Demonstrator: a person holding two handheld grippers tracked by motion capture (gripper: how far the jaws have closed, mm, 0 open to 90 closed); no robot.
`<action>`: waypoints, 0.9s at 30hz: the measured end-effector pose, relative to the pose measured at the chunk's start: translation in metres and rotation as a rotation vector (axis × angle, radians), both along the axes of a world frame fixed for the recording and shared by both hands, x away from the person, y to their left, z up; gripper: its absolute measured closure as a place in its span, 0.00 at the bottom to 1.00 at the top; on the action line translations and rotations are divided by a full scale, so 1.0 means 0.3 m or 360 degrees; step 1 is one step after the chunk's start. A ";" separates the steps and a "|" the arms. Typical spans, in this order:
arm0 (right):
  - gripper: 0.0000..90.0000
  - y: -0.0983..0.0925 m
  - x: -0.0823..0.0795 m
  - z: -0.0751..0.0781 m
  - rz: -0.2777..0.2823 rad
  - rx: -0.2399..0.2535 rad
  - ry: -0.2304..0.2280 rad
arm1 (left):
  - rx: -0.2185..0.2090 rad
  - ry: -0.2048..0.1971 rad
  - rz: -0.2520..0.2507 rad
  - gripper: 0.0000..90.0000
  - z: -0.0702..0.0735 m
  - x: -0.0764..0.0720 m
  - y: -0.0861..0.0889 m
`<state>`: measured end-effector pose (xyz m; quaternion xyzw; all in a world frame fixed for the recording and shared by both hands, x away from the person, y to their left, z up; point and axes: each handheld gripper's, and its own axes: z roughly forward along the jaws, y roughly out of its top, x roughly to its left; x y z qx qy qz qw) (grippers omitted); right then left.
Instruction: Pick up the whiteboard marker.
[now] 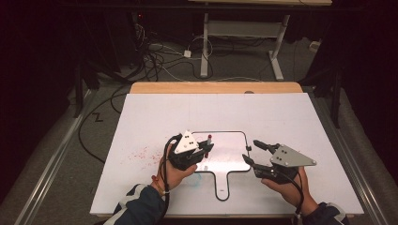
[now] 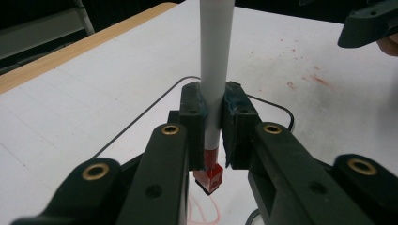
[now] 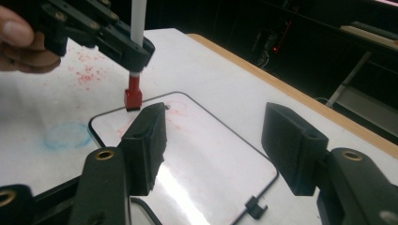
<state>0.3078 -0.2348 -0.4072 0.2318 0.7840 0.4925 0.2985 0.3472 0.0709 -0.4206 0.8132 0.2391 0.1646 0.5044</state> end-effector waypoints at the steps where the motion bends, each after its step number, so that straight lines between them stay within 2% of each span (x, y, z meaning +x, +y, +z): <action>1: 0.44 -0.012 -0.004 -0.004 -0.0017 0.0002 -0.0011 | 0.0003 -0.0004 0.0006 0.87 0.000 0.003 0.002; 5: 0.42 -0.062 -0.010 -0.019 -0.0068 0.0025 -0.0015 | 0.0018 -0.0028 0.0003 0.87 0.000 0.008 0.008; 9: 0.40 -0.111 -0.020 -0.030 -0.0100 0.0008 -0.0001 | 0.0012 -0.0036 0.0011 0.87 -0.001 0.018 0.022; 16: 0.39 -0.182 -0.044 -0.069 -0.0180 -0.0034 0.0043 | -0.0016 -0.0005 0.0030 0.87 -0.014 0.065 0.033; 22: 0.39 -0.216 -0.062 -0.094 -0.0201 -0.0045 0.0101 | -0.0016 -0.0001 0.0028 0.87 -0.025 0.104 0.033; 26: 0.38 -0.222 -0.063 -0.106 -0.0209 -0.0051 0.0126 | -0.0045 0.0018 0.0051 0.87 -0.028 0.139 0.042; 27: 0.38 -0.222 -0.061 -0.108 -0.0211 -0.0053 0.0132 | -0.0024 0.0000 0.0075 0.87 -0.031 0.152 0.042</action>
